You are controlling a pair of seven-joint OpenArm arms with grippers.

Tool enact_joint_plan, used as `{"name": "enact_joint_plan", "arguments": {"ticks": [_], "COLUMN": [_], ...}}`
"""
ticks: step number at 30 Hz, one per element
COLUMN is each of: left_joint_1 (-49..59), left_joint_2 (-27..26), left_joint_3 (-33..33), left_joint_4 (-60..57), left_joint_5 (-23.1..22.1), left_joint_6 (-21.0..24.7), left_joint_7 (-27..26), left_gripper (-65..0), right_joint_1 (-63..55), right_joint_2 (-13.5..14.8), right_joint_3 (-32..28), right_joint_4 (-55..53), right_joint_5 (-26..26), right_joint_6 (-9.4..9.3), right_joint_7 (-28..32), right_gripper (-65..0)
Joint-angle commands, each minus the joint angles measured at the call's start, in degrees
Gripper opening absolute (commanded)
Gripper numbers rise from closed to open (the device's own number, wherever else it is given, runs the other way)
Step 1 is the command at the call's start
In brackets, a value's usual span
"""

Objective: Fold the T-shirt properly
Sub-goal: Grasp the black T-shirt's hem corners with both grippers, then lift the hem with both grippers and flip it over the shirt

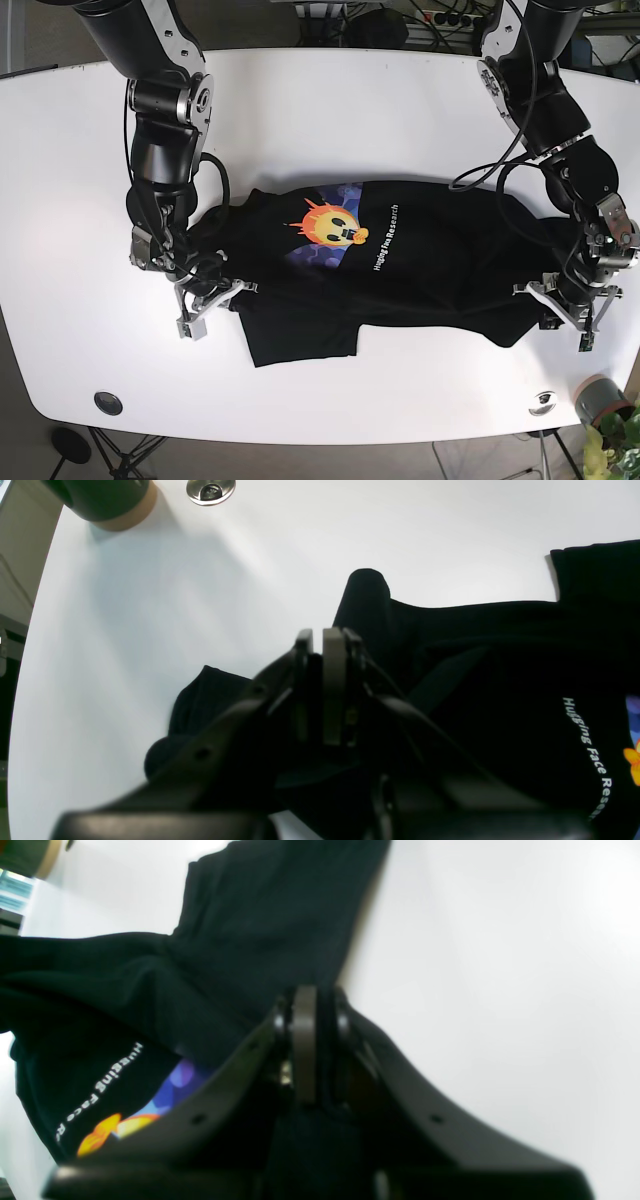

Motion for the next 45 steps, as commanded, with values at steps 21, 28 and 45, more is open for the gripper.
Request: {"name": "enact_joint_plan", "arguments": {"ticks": [21,28,45], "left_joint_1": [-15.5,-22.1,-40.3], "left_joint_2": [-1.0,0.4,-2.2], "left_joint_3": [6.5,8.6,8.9], "left_joint_4": [-1.4,-1.5,-9.4], "left_joint_5": [-0.7,-0.4,-0.5], "left_joint_6": [0.9,1.3,1.3], "left_joint_7": [-1.6,-1.6,-4.8], "left_gripper": [-65.0,-65.0,-65.0], "right_joint_1": [17.2,26.3,44.0], "right_joint_2": [10.9,14.3,18.2], "right_joint_3": [0.1,-0.2,-0.2], "right_joint_4": [13.4,13.0,13.3], "right_joint_5": [1.9,1.9,1.9], "right_joint_6": [0.71,0.71,0.71], "right_joint_7": [-10.6,-12.2,-23.7], "right_gripper": [-62.9,-62.9,-62.9]}}
